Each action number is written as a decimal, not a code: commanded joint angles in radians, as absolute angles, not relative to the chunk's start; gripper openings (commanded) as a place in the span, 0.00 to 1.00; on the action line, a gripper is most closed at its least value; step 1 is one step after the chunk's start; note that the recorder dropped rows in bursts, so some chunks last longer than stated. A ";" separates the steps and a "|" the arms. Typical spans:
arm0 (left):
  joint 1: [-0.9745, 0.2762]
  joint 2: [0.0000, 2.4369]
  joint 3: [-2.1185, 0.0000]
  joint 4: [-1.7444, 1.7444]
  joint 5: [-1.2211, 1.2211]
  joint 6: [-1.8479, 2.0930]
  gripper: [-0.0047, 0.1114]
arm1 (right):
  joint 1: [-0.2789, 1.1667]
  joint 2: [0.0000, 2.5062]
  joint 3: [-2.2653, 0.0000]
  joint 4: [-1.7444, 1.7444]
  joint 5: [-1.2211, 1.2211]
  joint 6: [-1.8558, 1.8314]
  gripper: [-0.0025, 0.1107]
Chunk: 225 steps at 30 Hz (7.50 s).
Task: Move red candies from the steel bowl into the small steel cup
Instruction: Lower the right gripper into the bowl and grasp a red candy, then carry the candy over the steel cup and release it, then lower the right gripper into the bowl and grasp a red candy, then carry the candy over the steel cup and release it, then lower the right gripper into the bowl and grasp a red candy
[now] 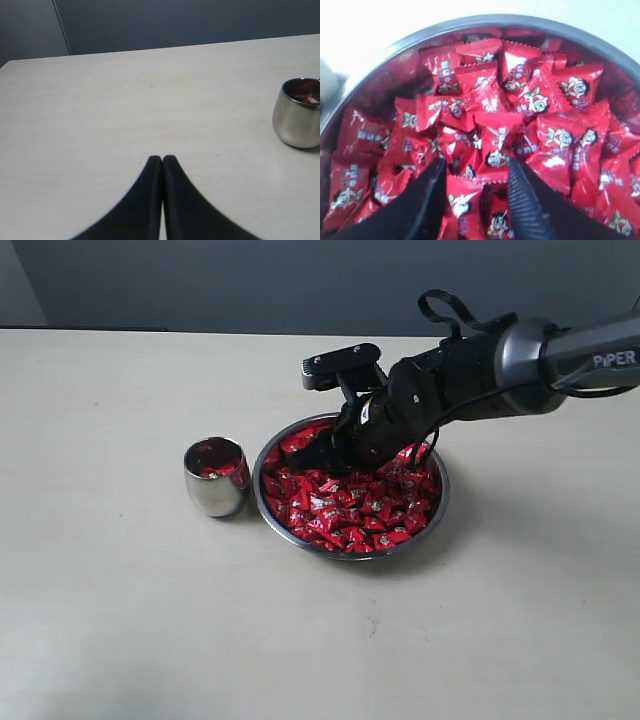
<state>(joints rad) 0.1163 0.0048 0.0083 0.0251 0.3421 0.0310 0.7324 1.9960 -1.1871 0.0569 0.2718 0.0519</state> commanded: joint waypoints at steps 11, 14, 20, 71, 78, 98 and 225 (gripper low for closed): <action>0.108 0.000 0.000 0.027 0.337 0.029 0.04 | 0.696 2.075 -1.244 0.054 0.257 0.052 0.37; 0.108 0.000 0.000 0.027 0.337 0.029 0.04 | 0.696 2.066 -1.244 0.054 0.255 0.052 0.37; 0.108 0.000 0.000 0.027 0.337 0.029 0.04 | 0.696 2.074 -1.244 0.050 0.249 0.052 0.37; 0.108 0.000 0.000 0.027 0.337 0.029 0.04 | 0.957 2.051 -1.423 0.077 0.268 0.044 0.03; 0.108 0.000 0.000 0.027 0.337 0.029 0.04 | 0.957 2.043 -1.439 0.036 0.361 0.034 0.36; 0.108 0.000 0.000 0.027 0.337 0.029 0.04 | 0.756 1.941 -1.273 -0.112 0.434 0.082 0.36; 0.108 0.000 0.000 0.027 0.337 0.029 0.04 | 0.686 2.161 -1.305 0.035 0.146 0.107 0.38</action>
<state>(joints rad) 0.1163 0.0048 0.0083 0.0251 0.3421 0.0310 0.6924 2.1476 -1.2953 0.0343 0.1703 0.1000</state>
